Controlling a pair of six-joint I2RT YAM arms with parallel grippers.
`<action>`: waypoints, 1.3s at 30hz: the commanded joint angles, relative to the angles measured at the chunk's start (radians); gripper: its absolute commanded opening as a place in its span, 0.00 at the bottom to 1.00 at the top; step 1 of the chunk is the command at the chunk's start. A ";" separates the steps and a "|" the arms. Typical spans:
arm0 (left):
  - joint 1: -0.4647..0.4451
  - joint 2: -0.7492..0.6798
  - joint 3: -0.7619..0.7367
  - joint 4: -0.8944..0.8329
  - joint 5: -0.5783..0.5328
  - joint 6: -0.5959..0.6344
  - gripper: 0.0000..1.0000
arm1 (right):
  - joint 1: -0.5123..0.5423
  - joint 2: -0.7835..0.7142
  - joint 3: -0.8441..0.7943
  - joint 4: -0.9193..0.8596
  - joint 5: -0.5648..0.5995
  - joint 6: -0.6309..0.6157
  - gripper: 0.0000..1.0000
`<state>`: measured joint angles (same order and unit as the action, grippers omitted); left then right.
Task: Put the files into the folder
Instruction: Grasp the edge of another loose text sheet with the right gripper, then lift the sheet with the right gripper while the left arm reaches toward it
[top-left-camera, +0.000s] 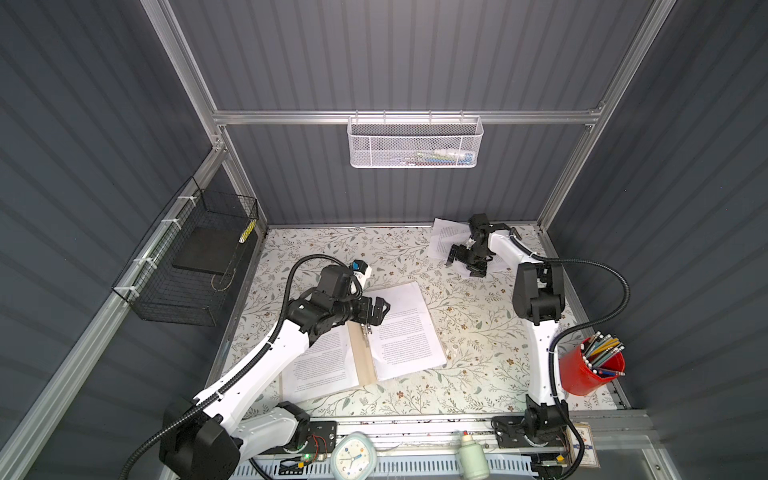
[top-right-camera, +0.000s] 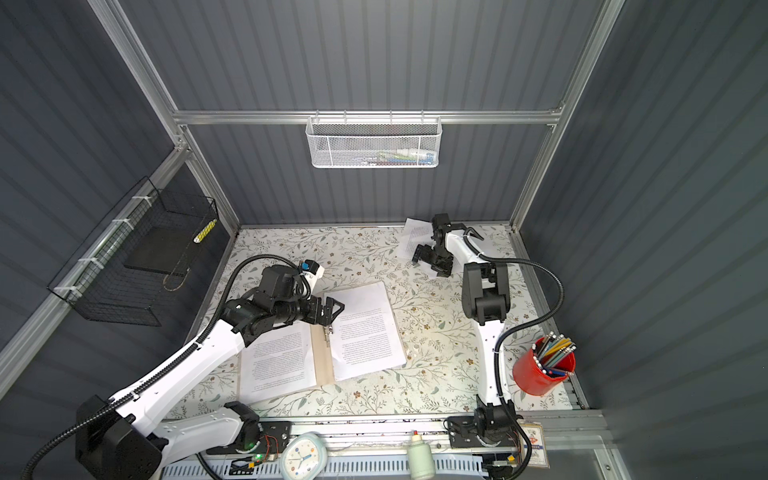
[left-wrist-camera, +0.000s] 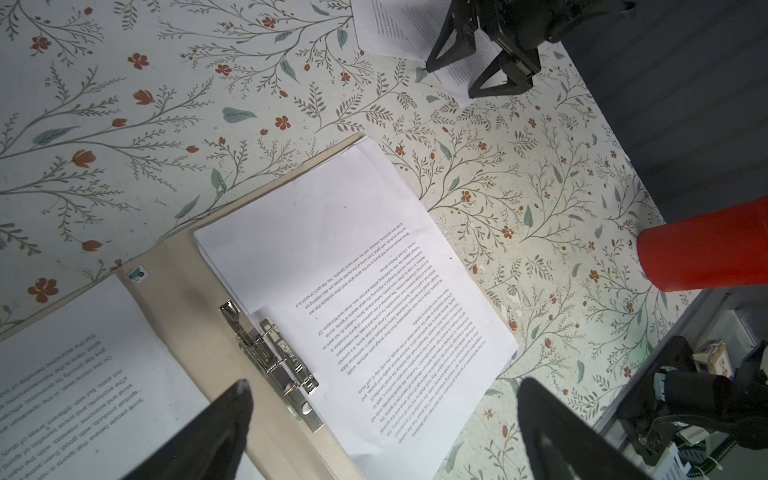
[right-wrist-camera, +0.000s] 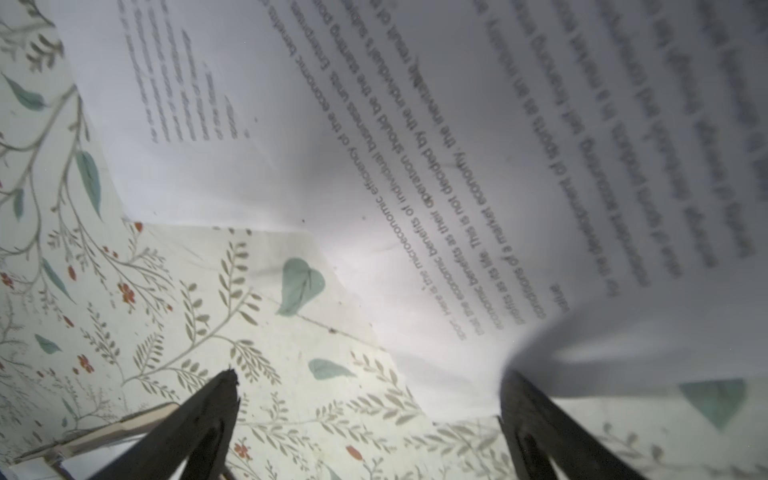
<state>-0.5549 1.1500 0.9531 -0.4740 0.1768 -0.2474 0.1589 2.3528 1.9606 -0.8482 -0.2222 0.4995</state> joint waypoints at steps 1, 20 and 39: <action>0.001 -0.032 -0.021 -0.001 0.006 0.001 1.00 | 0.000 -0.036 -0.201 -0.050 0.018 0.026 0.99; -0.099 0.273 0.217 0.014 0.103 -0.049 1.00 | -0.064 -0.861 -1.145 0.325 -0.136 0.102 0.99; -0.328 1.134 1.025 -0.005 0.200 -0.076 1.00 | -0.328 -0.719 -0.953 0.517 -0.023 0.181 0.99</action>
<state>-0.8837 2.2311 1.8946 -0.4519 0.3222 -0.2981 -0.1493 1.6325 0.9970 -0.3496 -0.3008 0.6502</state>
